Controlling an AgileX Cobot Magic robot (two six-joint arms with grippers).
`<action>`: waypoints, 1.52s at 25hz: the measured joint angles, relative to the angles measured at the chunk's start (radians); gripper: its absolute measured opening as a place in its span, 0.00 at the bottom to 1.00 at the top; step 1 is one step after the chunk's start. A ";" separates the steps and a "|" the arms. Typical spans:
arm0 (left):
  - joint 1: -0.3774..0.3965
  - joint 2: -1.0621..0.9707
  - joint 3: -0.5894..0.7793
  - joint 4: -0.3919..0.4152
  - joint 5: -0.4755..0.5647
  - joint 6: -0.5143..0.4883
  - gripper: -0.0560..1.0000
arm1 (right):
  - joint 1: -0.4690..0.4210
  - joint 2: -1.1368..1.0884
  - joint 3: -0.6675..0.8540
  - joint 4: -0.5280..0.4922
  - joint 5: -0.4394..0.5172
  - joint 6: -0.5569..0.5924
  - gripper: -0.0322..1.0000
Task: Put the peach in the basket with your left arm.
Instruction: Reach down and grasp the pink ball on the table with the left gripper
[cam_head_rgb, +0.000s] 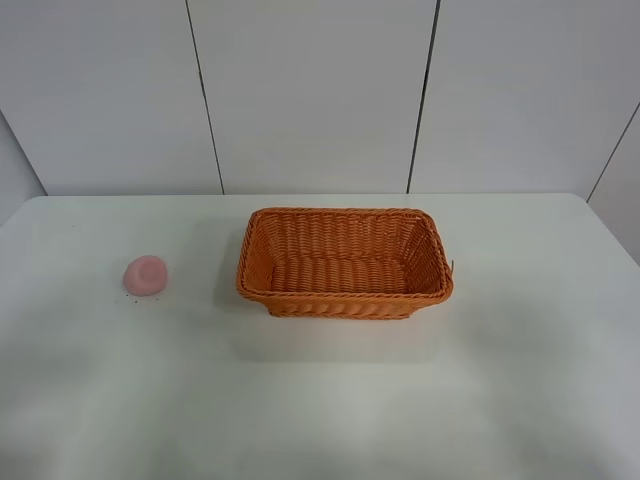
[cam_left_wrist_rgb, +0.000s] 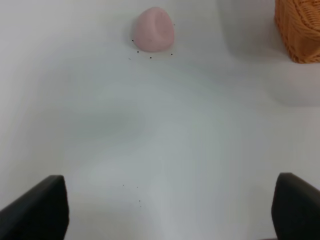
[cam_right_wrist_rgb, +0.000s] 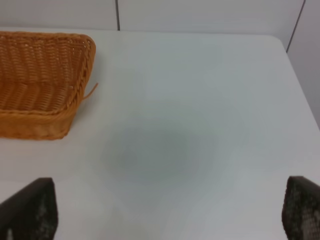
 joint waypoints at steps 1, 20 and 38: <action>0.000 0.000 0.000 0.000 0.000 0.000 0.85 | 0.000 0.000 0.000 0.000 0.000 0.000 0.70; 0.000 0.751 -0.355 -0.006 -0.077 0.000 0.83 | 0.000 0.000 0.000 0.000 0.000 0.000 0.70; 0.001 1.902 -0.965 -0.057 -0.180 0.019 0.83 | 0.000 0.000 0.000 0.000 0.000 0.000 0.70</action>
